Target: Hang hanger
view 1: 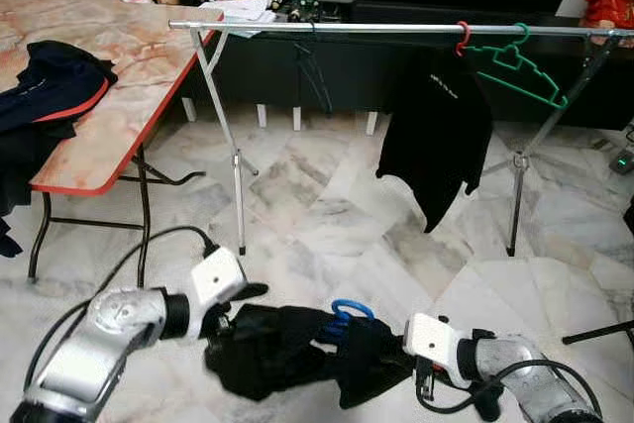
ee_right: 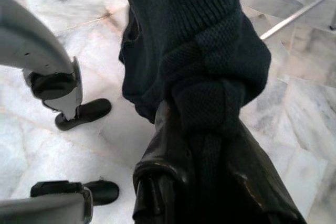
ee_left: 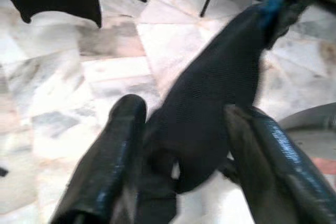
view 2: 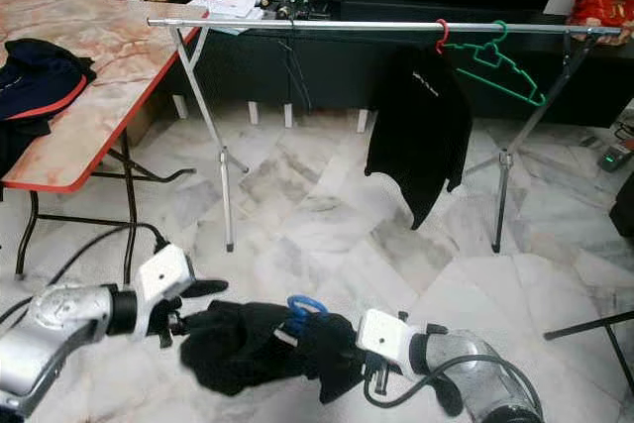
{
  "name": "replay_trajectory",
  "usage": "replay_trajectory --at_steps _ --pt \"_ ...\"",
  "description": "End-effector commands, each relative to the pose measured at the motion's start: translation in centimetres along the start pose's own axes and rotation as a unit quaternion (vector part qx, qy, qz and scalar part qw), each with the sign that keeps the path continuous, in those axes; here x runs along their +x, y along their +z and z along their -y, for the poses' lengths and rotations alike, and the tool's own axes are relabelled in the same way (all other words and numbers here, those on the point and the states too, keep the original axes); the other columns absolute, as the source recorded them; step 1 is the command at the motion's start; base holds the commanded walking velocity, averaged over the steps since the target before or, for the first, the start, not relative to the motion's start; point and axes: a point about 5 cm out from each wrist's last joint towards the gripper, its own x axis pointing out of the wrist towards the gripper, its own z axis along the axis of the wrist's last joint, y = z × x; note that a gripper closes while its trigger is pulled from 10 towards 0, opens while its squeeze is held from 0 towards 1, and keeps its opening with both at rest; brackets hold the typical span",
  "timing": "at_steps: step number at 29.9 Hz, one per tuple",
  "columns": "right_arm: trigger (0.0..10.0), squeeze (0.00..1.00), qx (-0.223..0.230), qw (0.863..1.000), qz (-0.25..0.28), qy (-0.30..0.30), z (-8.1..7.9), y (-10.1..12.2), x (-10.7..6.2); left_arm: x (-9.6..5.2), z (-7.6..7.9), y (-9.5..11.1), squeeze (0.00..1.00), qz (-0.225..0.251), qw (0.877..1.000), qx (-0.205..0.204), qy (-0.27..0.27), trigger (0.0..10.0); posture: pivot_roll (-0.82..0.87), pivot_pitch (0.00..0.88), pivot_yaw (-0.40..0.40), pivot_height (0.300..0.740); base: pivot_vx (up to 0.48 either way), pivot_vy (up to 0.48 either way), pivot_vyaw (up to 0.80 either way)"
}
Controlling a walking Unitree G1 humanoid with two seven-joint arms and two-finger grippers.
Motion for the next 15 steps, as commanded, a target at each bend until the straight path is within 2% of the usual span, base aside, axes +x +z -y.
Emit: replay_trajectory --at_steps 1,7,13,14,15 --pt "0.0 0.00 -0.013 1.000 0.020 0.018 -0.1 0.5 -0.2 -0.3 -0.1 -0.9 1.00 -0.028 1.000 0.010 -0.006 10.0 0.06 0.125 -0.011 0.740 0.000 0.000 0.00" --pt "0.0 0.00 -0.019 0.997 0.051 0.052 -0.2 1.5 -0.3 0.6 0.9 -3.1 1.00 -0.080 0.995 0.028 -0.046 10.0 0.05 0.126 -0.010 0.740 0.000 0.000 0.00" --pt "0.0 0.00 -0.029 0.995 0.063 0.067 -0.1 2.0 -0.6 1.8 1.6 -3.5 0.98 -0.078 0.994 0.043 -0.067 10.0 0.05 0.127 -0.010 0.740 0.000 0.000 0.00" --pt "0.0 0.00 -0.033 0.995 0.068 0.071 -0.1 2.3 -0.6 2.1 1.7 -3.3 0.00 -0.064 0.994 0.038 -0.074 10.0 0.04 0.129 -0.010 0.740 0.000 0.000 0.00" --pt "0.0 0.00 -0.034 0.994 0.070 0.073 0.0 2.4 -0.6 2.2 1.8 -3.2 0.00 -0.060 0.994 0.038 -0.079 10.0 0.04 0.130 -0.012 0.740 0.000 0.000 0.00"
